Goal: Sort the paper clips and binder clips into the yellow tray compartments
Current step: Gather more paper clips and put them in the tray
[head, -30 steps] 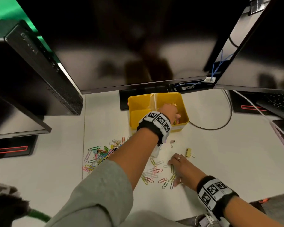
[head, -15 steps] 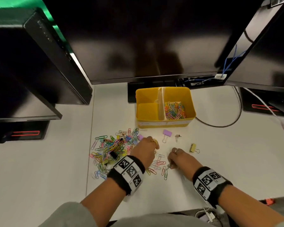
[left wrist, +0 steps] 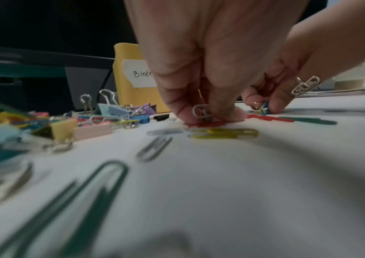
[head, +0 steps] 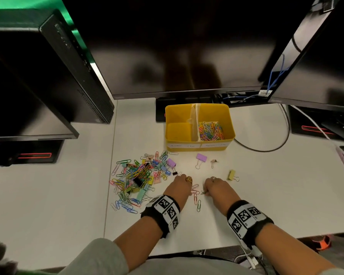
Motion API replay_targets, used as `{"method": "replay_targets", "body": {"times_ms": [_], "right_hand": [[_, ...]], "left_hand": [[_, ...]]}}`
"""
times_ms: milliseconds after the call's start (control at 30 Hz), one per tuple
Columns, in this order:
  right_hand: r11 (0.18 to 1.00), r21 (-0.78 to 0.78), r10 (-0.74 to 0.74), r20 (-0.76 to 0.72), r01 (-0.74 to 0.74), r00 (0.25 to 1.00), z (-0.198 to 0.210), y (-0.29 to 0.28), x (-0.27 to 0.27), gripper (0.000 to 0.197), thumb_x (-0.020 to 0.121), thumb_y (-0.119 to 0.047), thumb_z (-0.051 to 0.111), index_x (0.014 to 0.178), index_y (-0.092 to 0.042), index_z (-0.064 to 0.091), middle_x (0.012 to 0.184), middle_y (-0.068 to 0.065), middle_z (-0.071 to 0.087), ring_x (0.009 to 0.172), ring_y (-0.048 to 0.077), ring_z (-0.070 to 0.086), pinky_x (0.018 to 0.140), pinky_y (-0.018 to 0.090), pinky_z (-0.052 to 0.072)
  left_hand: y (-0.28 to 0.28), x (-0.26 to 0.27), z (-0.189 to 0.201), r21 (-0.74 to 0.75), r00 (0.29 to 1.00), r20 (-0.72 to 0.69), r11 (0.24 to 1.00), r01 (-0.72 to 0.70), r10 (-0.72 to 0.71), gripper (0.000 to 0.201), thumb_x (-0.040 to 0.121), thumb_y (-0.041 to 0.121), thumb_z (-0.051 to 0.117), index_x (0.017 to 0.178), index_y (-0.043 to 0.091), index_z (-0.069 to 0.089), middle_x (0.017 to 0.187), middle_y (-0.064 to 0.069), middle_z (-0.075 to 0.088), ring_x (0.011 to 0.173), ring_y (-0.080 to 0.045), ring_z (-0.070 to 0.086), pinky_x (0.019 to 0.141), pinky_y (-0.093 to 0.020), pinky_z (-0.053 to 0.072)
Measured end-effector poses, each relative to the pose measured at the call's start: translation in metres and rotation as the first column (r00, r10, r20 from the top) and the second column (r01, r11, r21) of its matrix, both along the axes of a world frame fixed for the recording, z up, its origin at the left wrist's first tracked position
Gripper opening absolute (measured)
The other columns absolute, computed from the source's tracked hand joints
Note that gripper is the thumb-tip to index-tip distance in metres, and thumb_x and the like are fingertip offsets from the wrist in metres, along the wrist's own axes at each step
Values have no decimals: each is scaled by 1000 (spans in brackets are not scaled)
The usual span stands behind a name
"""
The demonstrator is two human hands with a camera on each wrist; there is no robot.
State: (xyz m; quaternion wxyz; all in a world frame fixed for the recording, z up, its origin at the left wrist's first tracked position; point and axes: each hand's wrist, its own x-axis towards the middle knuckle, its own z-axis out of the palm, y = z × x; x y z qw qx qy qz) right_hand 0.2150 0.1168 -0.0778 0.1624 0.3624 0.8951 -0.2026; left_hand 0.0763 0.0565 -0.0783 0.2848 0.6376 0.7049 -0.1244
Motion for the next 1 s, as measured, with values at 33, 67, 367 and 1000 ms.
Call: {"method": "replay_targets", "body": {"times_ms": [33, 67, 367, 1000], "right_hand": [[1000, 22, -7, 16, 7, 1000, -1, -2, -1, 30, 86, 7, 40, 112, -4, 47, 115, 18, 56, 106, 30, 53, 87, 36, 42], [999, 34, -26, 34, 25, 999, 0, -3, -2, 30, 86, 8, 39, 113, -3, 46, 116, 19, 56, 106, 32, 53, 87, 36, 42], [942, -123, -335, -442, 313, 833, 54, 4, -17, 15, 86, 6, 51, 92, -6, 57, 92, 9, 59, 76, 11, 54, 68, 5, 37], [919, -134, -386, -105, 372, 916, 39, -22, 24, 28, 87, 2, 50, 115, -2, 50, 118, 16, 54, 103, 26, 57, 86, 26, 45]], "left_hand": [[1, 1, -1, 15, 1000, -13, 1000, -13, 13, 29, 96, -2, 37, 123, -3, 48, 128, -21, 48, 124, -34, 44, 102, -36, 37], [3, 2, -2, 15, 999, -12, 999, -34, 34, 31, 95, -6, 35, 122, -3, 49, 126, -21, 49, 122, -35, 46, 100, -37, 40], [4, -28, 23, -214, 275, 761, 627, -749, 588, 22, 97, 2, 43, 108, 13, 57, 78, -2, 53, 67, -11, 48, 68, -19, 45], [-27, -44, 25, -788, -451, 560, 278, -550, 695, 35, 100, 33, 39, 69, 18, 49, 51, 5, 49, 37, -7, 41, 34, -13, 30]]}}
